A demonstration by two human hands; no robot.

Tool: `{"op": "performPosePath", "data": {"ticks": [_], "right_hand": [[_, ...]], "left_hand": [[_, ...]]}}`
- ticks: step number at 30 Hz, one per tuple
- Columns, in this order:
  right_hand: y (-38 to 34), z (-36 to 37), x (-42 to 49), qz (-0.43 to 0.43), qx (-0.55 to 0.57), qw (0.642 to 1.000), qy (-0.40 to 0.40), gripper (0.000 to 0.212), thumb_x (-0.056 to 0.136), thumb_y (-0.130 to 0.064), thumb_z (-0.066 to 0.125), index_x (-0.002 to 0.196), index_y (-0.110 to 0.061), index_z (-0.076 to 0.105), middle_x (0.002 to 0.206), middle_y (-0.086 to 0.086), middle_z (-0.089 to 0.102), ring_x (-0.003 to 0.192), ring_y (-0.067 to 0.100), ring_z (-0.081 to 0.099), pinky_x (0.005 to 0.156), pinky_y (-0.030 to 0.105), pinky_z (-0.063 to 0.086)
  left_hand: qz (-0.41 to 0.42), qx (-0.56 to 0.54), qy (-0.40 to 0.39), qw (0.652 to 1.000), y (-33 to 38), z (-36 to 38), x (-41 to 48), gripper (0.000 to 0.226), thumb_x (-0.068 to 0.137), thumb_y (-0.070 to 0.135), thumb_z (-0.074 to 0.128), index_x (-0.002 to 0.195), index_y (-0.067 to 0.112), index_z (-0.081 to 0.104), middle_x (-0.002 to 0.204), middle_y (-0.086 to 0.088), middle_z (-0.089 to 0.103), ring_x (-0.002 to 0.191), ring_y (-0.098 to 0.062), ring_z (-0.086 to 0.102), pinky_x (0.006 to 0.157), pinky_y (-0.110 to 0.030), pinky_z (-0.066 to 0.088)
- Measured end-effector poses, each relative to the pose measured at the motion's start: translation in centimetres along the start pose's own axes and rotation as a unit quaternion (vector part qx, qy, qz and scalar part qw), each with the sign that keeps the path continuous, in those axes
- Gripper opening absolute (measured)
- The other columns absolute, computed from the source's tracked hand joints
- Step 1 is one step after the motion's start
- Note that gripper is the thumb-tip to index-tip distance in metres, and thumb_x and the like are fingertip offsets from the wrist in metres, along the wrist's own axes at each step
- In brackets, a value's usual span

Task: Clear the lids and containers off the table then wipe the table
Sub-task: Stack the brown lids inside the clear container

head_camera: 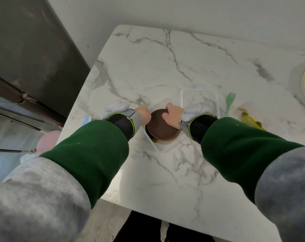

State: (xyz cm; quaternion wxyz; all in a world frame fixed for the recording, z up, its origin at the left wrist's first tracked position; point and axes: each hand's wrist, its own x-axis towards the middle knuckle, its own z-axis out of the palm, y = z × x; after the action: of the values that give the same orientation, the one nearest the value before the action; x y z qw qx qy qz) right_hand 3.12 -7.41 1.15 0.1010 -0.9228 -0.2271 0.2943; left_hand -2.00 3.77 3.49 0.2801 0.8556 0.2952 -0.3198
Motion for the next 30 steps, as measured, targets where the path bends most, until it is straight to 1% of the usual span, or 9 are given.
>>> {"op": "performPosePath", "data": {"ticks": [6,10,13,16,18,21,23,26,30], "right_hand": [[1.1,-0.4,-0.5,0.001,0.024,0.999,-0.029,0.039,0.097,-0.022,0.036,0.132,-0.005,0.039,0.123,0.018,0.057,0.110,0.035,0.054,0.094,0.037,0.041],[1.3,-0.8,-0.9,-0.021,0.041,0.998,-0.035,0.045,0.097,-0.019,0.036,0.141,-0.009,0.034,0.139,0.014,0.047,0.124,0.033,0.048,0.105,0.038,0.037],[1.8,-1.7,-1.5,-0.057,0.049,0.997,-0.008,0.043,0.097,-0.014,0.040,0.140,-0.009,0.038,0.144,0.009,0.043,0.130,0.027,0.042,0.108,0.032,0.031],[2.9,-2.4,-1.8,-0.076,0.023,0.996,0.028,0.038,0.096,-0.013,0.040,0.133,-0.009,0.046,0.138,0.009,0.045,0.127,0.027,0.043,0.105,0.034,0.033],[3.9,-2.7,-2.0,-0.062,0.005,0.997,0.048,0.034,0.094,-0.013,0.040,0.127,-0.010,0.051,0.131,0.011,0.047,0.121,0.028,0.045,0.099,0.034,0.036],[6.0,-2.5,-1.9,-0.011,-0.034,0.998,0.060,0.028,0.092,-0.018,0.041,0.116,-0.012,0.055,0.122,0.011,0.050,0.113,0.030,0.049,0.095,0.038,0.039],[7.7,-2.2,-2.2,0.042,-0.043,0.997,0.044,0.026,0.092,-0.022,0.041,0.113,-0.013,0.052,0.121,0.009,0.050,0.107,0.026,0.049,0.094,0.035,0.037],[10.1,-1.8,-2.9,0.090,-0.067,0.994,0.010,0.027,0.091,-0.023,0.043,0.115,-0.013,0.051,0.122,0.008,0.050,0.096,0.024,0.048,0.082,0.029,0.035],[11.9,-1.5,-3.9,0.100,-0.032,0.994,-0.009,0.037,0.089,-0.014,0.058,0.122,0.002,0.055,0.124,0.022,0.057,0.115,0.036,0.054,0.087,0.036,0.043]], "left_hand": [[0.009,-0.008,-0.008,1.000,0.1,0.5,0.0,0.038,0.100,0.005,0.035,0.134,-0.004,0.049,0.138,-0.020,0.051,0.129,-0.032,0.048,0.106,-0.035,0.038],[0.000,-0.020,0.015,1.000,0.5,0.4,-0.3,0.037,0.100,0.006,0.036,0.133,-0.005,0.050,0.137,-0.021,0.052,0.128,-0.033,0.049,0.105,-0.035,0.039],[-0.011,-0.038,0.049,0.998,0.9,0.4,-0.5,0.037,0.100,0.006,0.035,0.133,-0.002,0.050,0.137,-0.018,0.052,0.129,-0.031,0.049,0.108,-0.033,0.037],[-0.009,-0.048,0.098,0.994,1.5,0.2,-0.9,0.037,0.099,0.016,0.038,0.127,0.001,0.056,0.133,-0.018,0.056,0.125,-0.034,0.050,0.110,-0.038,0.037],[-0.001,-0.066,0.121,0.991,2.0,0.3,-1.2,0.038,0.097,0.024,0.041,0.125,0.003,0.058,0.133,-0.017,0.056,0.125,-0.035,0.050,0.110,-0.041,0.036],[0.011,-0.104,0.148,0.983,3.1,0.9,-1.4,0.034,0.097,0.017,0.042,0.126,0.007,0.057,0.133,-0.013,0.055,0.125,-0.031,0.050,0.107,-0.035,0.039],[0.029,-0.123,0.159,0.979,3.8,1.6,-1.6,0.034,0.097,0.012,0.040,0.126,0.008,0.056,0.133,-0.011,0.054,0.124,-0.029,0.051,0.102,-0.031,0.039],[0.061,-0.140,0.168,0.974,4.6,2.5,-2.4,0.034,0.096,0.008,0.039,0.124,0.009,0.058,0.133,-0.008,0.054,0.123,-0.025,0.051,0.099,-0.026,0.038],[0.079,-0.143,0.171,0.971,5.2,3.6,-2.8,0.035,0.095,0.006,0.039,0.121,0.009,0.062,0.131,-0.008,0.056,0.122,-0.024,0.052,0.099,-0.025,0.038]]}}
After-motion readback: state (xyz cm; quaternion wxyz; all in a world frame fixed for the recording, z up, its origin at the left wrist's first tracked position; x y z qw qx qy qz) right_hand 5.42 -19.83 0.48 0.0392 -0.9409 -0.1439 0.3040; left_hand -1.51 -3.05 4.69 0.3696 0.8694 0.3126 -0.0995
